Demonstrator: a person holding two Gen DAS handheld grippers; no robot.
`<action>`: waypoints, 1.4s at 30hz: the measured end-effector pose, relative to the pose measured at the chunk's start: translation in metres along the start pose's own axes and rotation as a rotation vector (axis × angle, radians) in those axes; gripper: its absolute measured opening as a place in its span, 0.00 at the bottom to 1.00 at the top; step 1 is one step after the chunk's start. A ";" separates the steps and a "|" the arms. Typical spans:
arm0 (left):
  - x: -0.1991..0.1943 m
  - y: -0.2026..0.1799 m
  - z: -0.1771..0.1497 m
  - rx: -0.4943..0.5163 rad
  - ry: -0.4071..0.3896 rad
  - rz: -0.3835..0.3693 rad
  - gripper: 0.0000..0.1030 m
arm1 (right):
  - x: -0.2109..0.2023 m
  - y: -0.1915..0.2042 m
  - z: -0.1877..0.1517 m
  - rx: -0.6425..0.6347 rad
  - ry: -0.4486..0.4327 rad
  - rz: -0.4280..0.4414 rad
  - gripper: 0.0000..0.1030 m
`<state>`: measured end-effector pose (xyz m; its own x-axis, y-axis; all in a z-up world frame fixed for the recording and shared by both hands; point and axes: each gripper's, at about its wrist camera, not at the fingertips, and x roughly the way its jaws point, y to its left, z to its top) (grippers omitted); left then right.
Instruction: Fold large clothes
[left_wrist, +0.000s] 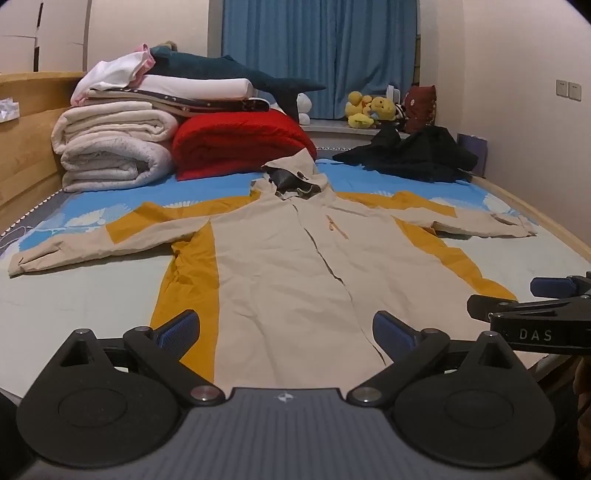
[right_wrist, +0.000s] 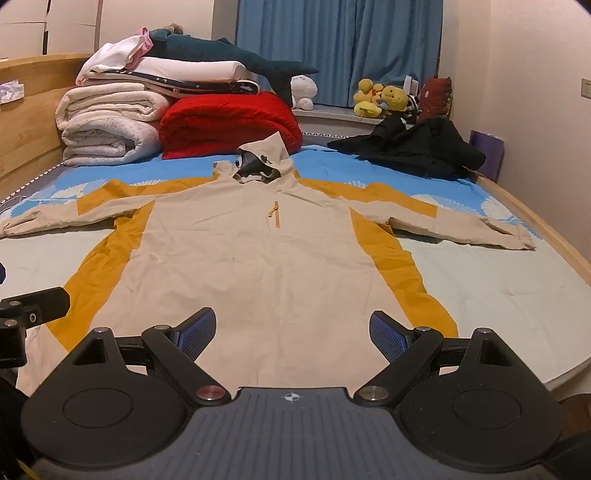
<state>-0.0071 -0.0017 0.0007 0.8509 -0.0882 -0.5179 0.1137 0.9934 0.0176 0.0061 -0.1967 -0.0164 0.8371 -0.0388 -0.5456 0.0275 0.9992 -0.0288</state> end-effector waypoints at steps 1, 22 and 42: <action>0.000 0.001 0.000 -0.003 0.001 0.001 0.98 | 0.001 -0.001 0.000 -0.002 0.001 -0.002 0.88; 0.055 0.067 0.030 0.119 -0.020 -0.021 0.31 | 0.039 -0.078 0.032 0.095 -0.084 -0.067 0.42; 0.179 0.187 -0.031 -0.331 0.566 0.117 0.27 | 0.164 -0.173 -0.039 0.441 0.493 -0.255 0.27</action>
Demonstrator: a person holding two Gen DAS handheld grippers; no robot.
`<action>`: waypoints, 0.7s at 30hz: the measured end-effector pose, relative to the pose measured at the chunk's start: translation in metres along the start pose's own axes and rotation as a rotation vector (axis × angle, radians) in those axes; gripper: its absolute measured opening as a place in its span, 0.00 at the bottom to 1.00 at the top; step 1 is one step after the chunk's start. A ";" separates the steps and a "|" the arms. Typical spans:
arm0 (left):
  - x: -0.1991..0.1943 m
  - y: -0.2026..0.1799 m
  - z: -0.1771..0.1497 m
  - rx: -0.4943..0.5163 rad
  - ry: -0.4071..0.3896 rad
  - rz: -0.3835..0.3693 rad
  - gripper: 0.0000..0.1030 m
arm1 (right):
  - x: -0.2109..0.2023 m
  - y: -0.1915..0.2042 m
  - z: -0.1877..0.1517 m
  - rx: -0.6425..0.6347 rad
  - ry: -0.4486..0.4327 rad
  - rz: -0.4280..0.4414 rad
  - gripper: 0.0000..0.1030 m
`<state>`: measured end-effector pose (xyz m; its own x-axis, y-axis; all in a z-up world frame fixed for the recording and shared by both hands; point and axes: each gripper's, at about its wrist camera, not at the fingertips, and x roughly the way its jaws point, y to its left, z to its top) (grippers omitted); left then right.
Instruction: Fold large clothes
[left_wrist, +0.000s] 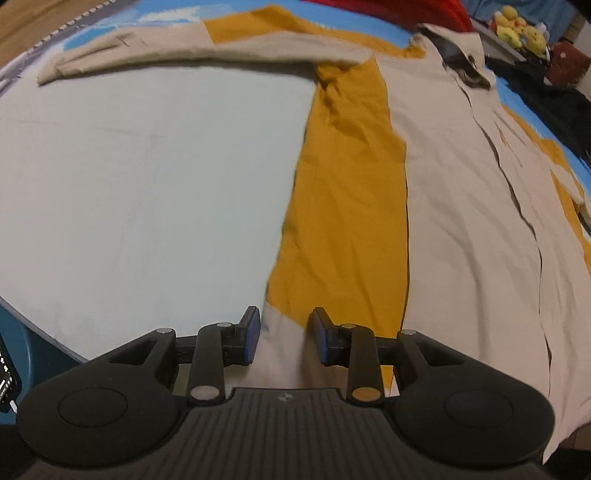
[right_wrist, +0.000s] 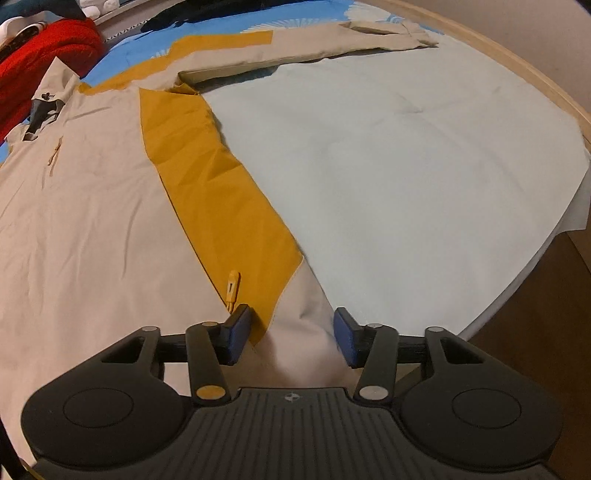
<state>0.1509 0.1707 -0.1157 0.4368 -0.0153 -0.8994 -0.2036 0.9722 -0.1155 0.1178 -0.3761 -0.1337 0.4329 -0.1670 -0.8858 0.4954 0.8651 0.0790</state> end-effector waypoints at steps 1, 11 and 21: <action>-0.001 -0.001 0.000 0.016 -0.006 -0.003 0.15 | -0.004 0.002 -0.002 0.003 0.002 0.021 0.14; -0.049 0.012 -0.005 0.027 -0.134 -0.002 0.05 | -0.052 -0.009 -0.013 0.019 -0.036 0.084 0.00; -0.027 -0.024 -0.001 0.109 -0.087 -0.012 0.37 | -0.060 0.019 -0.006 -0.138 -0.196 0.048 0.35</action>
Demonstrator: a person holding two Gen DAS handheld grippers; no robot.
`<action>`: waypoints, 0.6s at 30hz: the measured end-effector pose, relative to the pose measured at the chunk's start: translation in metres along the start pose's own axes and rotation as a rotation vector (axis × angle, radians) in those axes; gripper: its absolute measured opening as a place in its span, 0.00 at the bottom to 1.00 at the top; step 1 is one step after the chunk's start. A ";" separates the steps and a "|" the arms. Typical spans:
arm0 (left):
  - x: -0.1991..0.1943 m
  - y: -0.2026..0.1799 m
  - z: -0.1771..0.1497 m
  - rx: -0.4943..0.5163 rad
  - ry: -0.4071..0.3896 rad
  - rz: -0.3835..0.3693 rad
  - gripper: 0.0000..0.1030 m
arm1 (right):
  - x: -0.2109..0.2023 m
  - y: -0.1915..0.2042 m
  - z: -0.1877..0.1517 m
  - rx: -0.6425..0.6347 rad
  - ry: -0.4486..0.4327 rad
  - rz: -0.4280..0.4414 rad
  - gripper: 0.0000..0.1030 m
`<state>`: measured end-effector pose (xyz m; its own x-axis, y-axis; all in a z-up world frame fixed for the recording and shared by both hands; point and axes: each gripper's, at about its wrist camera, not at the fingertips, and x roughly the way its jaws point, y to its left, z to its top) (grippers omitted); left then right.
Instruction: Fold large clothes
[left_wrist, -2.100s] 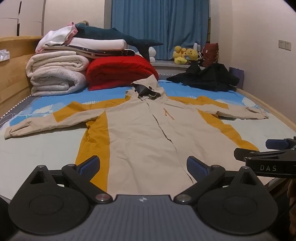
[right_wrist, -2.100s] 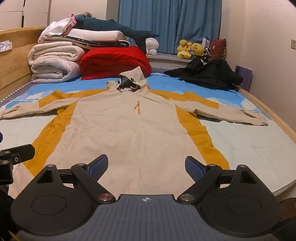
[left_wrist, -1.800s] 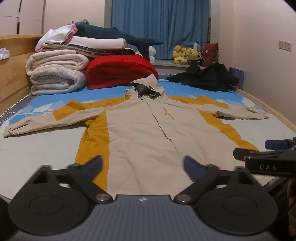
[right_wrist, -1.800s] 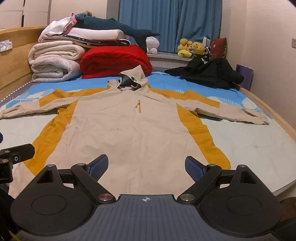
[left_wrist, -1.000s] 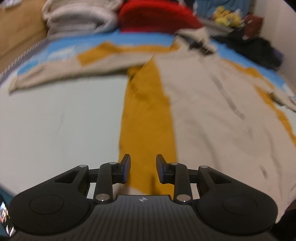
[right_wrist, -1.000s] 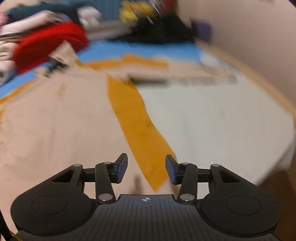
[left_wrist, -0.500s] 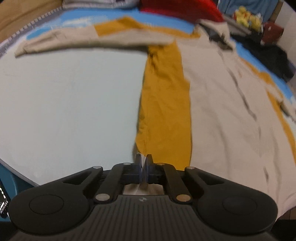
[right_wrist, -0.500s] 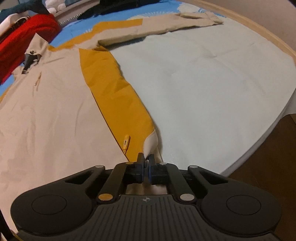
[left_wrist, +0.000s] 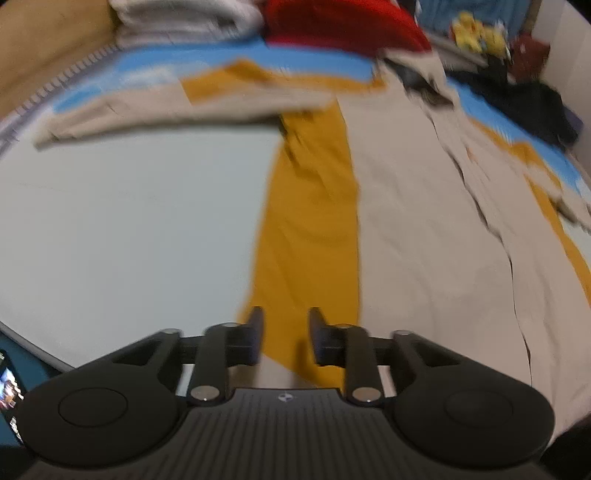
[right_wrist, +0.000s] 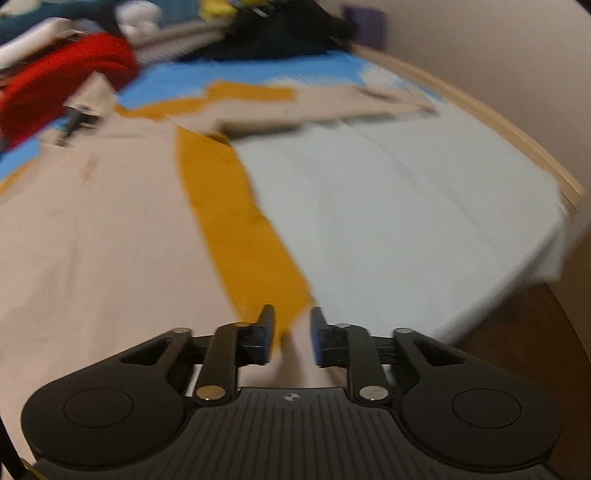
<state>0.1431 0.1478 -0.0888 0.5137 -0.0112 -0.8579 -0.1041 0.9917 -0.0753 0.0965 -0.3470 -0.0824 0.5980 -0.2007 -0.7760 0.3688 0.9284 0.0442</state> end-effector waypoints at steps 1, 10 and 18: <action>0.010 -0.001 -0.004 -0.002 0.061 -0.002 0.39 | 0.007 0.001 0.000 -0.008 0.033 0.020 0.40; 0.019 -0.024 -0.010 0.065 0.078 0.028 0.70 | 0.044 0.002 -0.013 -0.030 0.243 0.001 0.46; -0.041 -0.043 0.008 0.035 -0.190 0.060 0.67 | -0.006 0.022 0.001 -0.029 -0.035 0.074 0.47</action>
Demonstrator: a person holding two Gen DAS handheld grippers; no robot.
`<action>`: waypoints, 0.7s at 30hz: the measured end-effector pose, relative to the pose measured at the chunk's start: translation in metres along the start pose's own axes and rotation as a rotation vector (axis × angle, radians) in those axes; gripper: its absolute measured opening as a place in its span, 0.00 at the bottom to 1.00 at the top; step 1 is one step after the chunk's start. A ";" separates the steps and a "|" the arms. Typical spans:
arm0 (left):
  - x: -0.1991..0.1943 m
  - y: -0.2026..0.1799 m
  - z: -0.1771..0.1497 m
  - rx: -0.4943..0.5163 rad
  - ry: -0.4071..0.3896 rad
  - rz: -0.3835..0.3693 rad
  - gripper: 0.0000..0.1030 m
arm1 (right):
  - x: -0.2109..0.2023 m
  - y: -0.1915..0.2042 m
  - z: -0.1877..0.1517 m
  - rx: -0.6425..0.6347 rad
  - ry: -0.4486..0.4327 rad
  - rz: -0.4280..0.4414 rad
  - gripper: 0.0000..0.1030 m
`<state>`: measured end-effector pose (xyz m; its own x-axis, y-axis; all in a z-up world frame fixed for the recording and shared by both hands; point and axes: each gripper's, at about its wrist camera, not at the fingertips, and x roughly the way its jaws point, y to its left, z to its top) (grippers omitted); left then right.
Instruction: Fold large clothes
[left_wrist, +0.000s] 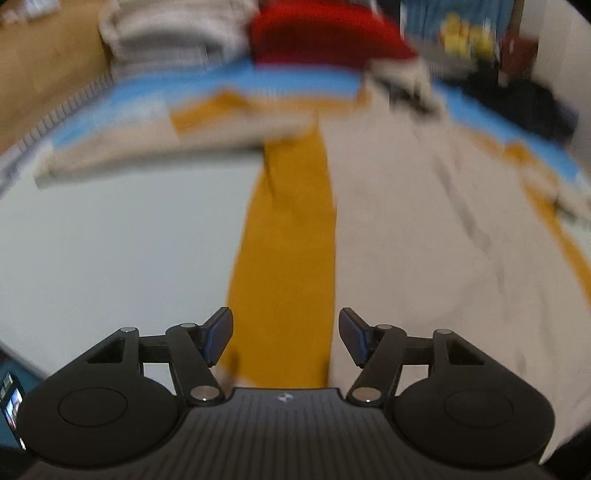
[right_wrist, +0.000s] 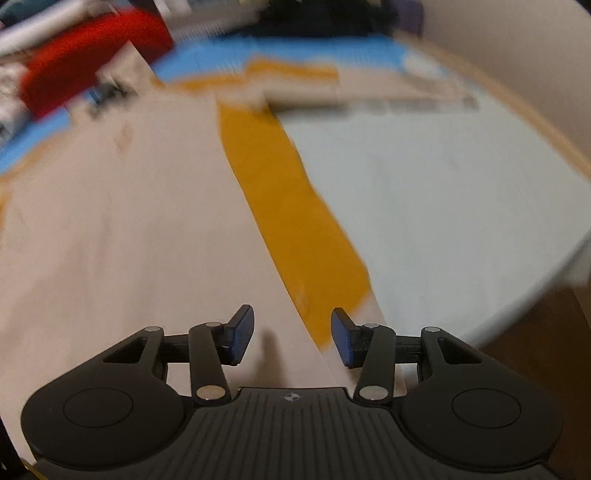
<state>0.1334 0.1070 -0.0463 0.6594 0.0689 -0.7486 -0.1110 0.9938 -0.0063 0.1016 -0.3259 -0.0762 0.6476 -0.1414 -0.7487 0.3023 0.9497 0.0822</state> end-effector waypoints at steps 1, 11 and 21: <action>-0.011 -0.005 0.007 -0.017 -0.045 -0.008 0.67 | -0.009 0.002 0.003 -0.004 -0.042 0.017 0.47; -0.014 -0.023 0.095 0.040 -0.378 -0.015 0.68 | -0.040 0.034 0.031 0.038 -0.305 0.164 0.50; 0.079 0.028 0.165 0.145 -0.440 0.013 0.60 | -0.041 0.101 0.058 -0.175 -0.457 -0.002 0.50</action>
<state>0.3049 0.1551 0.0041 0.9151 0.0806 -0.3952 -0.0369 0.9924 0.1170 0.1461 -0.2408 0.0007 0.8995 -0.2147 -0.3806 0.2077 0.9764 -0.0599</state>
